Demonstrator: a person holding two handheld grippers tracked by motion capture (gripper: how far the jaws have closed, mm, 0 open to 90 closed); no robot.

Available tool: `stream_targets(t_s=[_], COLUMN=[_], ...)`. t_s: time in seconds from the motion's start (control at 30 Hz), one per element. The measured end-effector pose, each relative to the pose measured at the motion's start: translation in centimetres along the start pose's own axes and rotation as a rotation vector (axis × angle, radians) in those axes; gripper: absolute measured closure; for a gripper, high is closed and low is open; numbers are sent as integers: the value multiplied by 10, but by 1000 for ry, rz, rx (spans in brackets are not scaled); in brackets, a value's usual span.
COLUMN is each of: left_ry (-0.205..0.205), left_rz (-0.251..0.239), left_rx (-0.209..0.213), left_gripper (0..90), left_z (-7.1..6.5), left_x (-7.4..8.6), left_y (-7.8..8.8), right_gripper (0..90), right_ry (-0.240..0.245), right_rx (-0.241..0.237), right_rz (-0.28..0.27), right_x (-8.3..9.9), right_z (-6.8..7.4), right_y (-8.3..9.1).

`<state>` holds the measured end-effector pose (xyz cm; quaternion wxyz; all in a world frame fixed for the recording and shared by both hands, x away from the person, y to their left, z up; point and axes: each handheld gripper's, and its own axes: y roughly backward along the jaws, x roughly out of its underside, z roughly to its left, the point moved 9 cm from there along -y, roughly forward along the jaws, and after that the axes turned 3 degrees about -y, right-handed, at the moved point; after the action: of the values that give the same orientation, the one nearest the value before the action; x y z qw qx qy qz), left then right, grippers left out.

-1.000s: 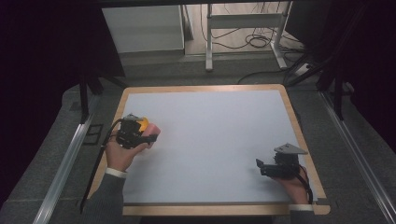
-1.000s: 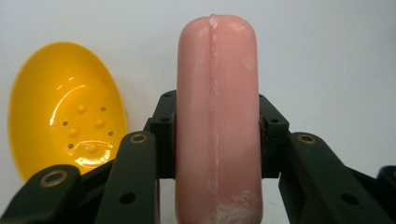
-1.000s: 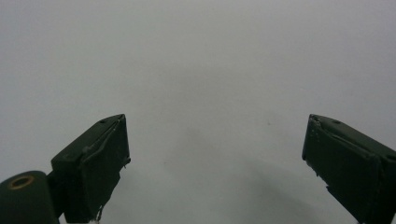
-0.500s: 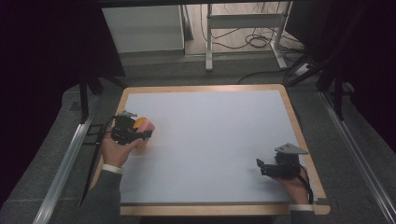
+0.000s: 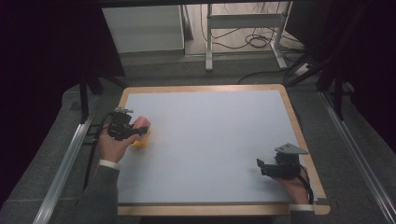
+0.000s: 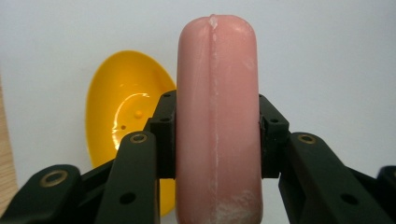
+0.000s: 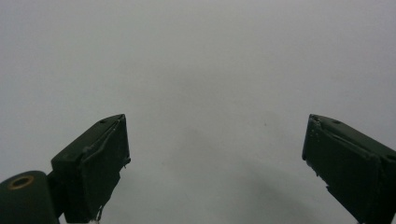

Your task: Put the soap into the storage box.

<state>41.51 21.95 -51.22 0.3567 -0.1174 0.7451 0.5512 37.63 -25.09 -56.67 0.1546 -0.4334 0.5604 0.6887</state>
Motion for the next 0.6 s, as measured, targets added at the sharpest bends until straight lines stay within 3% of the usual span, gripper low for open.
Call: stream_targets(t_s=[0.6], left_ry=[41], left_rz=[57], left_rx=[-23], left_gripper=[601], left_z=[24], left_x=[8], left_y=[-18], right_gripper=[69], right_ry=[2], right_rx=[3], right_rz=[4], right_x=[1], right_z=[-1], right_y=[-1])
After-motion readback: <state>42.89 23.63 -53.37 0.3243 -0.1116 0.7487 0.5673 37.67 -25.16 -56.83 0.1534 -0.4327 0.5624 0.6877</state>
